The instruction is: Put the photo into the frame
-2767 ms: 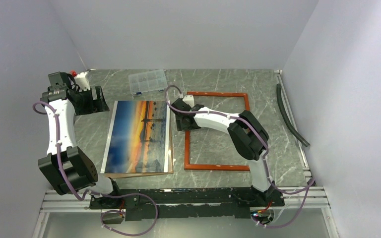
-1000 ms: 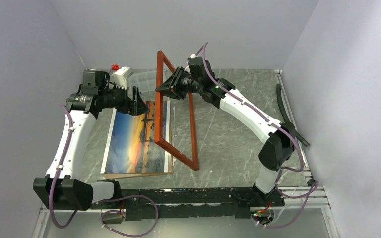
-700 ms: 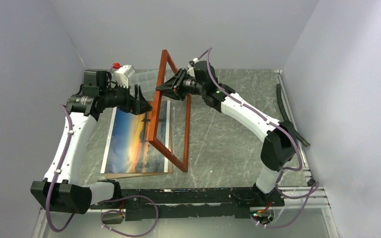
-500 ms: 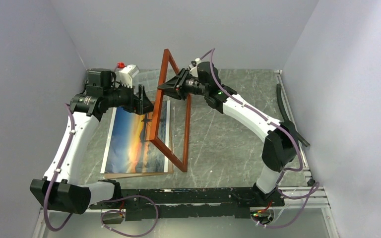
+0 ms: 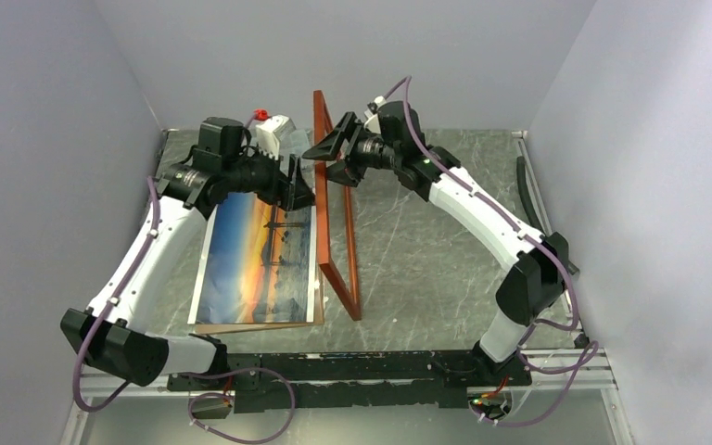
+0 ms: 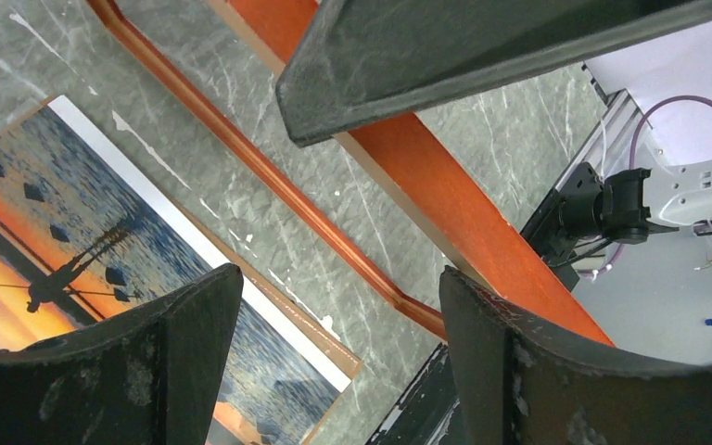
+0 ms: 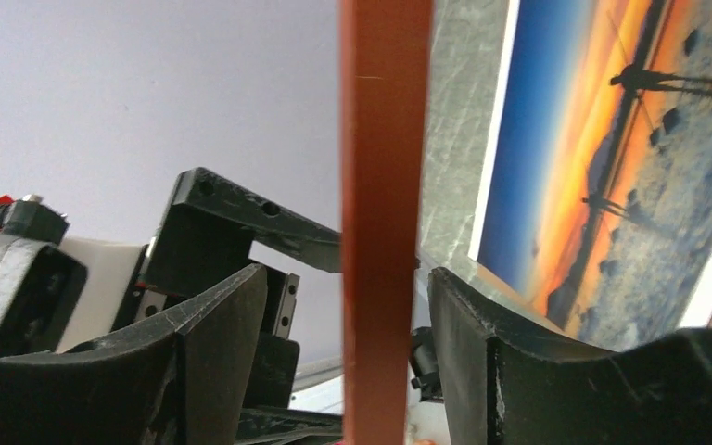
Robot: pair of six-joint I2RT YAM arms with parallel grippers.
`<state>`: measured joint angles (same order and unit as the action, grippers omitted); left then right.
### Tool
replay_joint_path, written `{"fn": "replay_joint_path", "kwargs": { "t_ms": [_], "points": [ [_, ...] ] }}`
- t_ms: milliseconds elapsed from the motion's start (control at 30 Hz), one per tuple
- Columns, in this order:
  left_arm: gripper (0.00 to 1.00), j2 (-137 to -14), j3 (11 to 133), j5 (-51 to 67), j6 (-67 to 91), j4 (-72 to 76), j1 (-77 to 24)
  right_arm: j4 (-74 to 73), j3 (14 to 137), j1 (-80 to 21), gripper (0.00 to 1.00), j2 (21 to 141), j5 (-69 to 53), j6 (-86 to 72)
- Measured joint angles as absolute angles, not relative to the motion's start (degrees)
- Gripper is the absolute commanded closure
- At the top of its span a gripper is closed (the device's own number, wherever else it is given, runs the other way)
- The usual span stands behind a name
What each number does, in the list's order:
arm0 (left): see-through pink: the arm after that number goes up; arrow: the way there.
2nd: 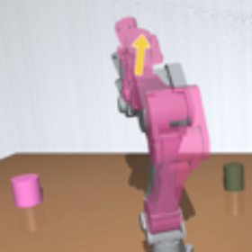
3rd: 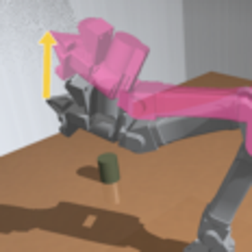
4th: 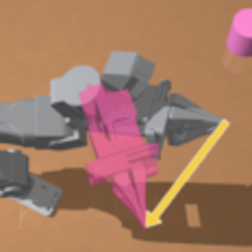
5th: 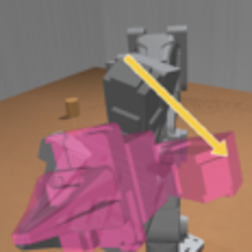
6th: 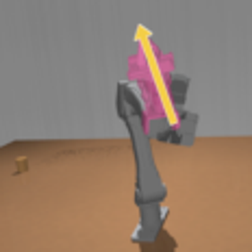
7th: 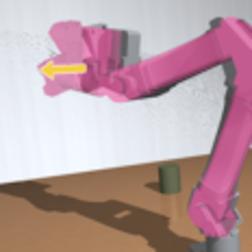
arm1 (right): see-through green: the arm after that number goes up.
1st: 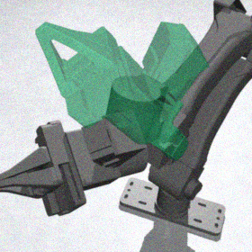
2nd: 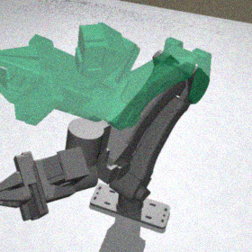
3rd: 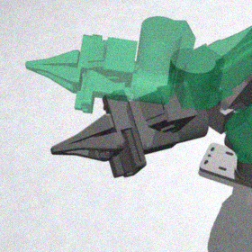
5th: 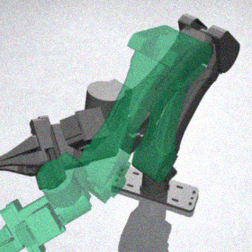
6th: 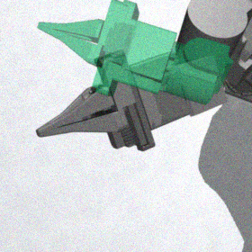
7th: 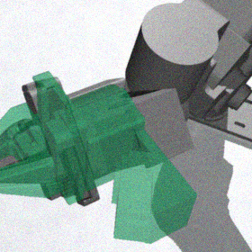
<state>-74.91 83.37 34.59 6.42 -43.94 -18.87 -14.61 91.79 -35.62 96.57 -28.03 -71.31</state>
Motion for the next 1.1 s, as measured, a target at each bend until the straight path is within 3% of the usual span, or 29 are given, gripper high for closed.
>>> {"fn": "replay_joint_path", "kwargs": {
  "t_ms": [333, 600, 1100],
  "points": [
    [0.18, -77.97, 86.02, 30.61, 6.57, -43.75, -23.70, -40.69, 113.80, -35.38, 0.32, 99.57, -20.36, -53.93],
    [0.18, -78.76, 86.17, 29.58, 6.68, -43.51, -24.47, -51.86, 115.79, -35.31, 0.35, 100.95, -15.51, -46.28],
    [0.15, -78.39, 86.17, 25.36, 4.97, -45.82, -24.58, -62.61, 119.63, -32.58, 0.69, 101.91, -8.51, -36.88]
  ]
}}
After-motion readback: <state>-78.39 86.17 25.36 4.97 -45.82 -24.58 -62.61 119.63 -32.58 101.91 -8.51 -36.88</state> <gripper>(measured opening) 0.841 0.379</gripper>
